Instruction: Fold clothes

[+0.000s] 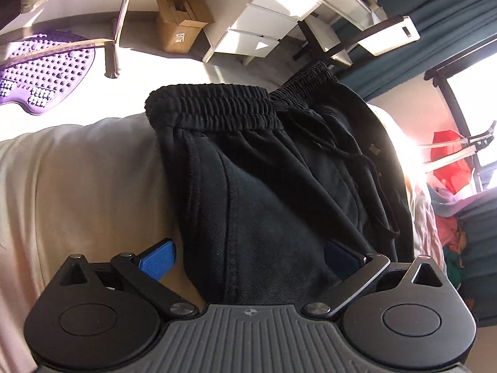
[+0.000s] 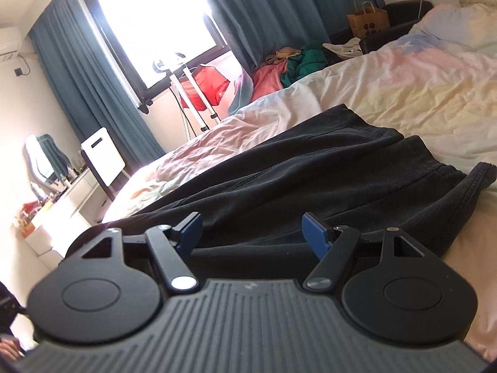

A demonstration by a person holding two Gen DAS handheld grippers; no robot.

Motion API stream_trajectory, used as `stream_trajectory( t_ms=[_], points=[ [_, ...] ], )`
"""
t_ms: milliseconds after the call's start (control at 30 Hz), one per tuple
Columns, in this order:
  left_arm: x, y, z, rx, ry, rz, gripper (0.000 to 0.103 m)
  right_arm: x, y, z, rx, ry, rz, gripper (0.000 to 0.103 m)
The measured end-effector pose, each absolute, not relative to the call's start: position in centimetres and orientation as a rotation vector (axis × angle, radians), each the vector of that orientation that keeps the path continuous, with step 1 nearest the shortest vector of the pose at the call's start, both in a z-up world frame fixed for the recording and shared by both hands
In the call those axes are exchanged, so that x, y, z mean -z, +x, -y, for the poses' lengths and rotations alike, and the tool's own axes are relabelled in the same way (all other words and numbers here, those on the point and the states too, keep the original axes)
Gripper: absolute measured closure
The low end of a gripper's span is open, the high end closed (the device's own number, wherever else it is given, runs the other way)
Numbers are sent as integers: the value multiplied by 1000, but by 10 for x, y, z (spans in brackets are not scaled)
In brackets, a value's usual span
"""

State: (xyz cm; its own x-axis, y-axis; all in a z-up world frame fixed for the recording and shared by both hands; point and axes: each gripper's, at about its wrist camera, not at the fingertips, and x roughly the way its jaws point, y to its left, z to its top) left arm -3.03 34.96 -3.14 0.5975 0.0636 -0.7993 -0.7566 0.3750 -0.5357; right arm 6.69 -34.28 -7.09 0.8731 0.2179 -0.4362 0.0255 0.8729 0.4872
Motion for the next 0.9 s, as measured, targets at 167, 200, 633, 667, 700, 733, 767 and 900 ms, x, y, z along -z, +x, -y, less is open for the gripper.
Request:
stream_trajectory(
  t_ms=[167,200,633,667,700,733,767,900],
  points=[
    [58,-59,-362,-587,-1278,-735,4,72,64,385,-16,624,-495,30],
    [61,-65,-365,-589,-1308,-719,4,74,61,399,5,673,-488,30],
    [54,-91,-363,-542,-1317,-405,9,156,32,530,352,1198,-499,28],
    [53,-93,-361,-523,-1314,-387,9,158,35,529,347,1197,-507,28],
    [51,-95,-360,-504,-1311,-370,9,160,38,528,343,1196,-516,28],
    [50,-96,-358,-491,-1313,-360,8,162,42,526,332,1192,-524,28],
    [49,-97,-357,-479,-1315,-351,7,164,47,525,329,1191,-536,28],
    [51,-84,-352,-545,-1325,-428,10,170,75,522,345,1172,-595,29]
  ],
)
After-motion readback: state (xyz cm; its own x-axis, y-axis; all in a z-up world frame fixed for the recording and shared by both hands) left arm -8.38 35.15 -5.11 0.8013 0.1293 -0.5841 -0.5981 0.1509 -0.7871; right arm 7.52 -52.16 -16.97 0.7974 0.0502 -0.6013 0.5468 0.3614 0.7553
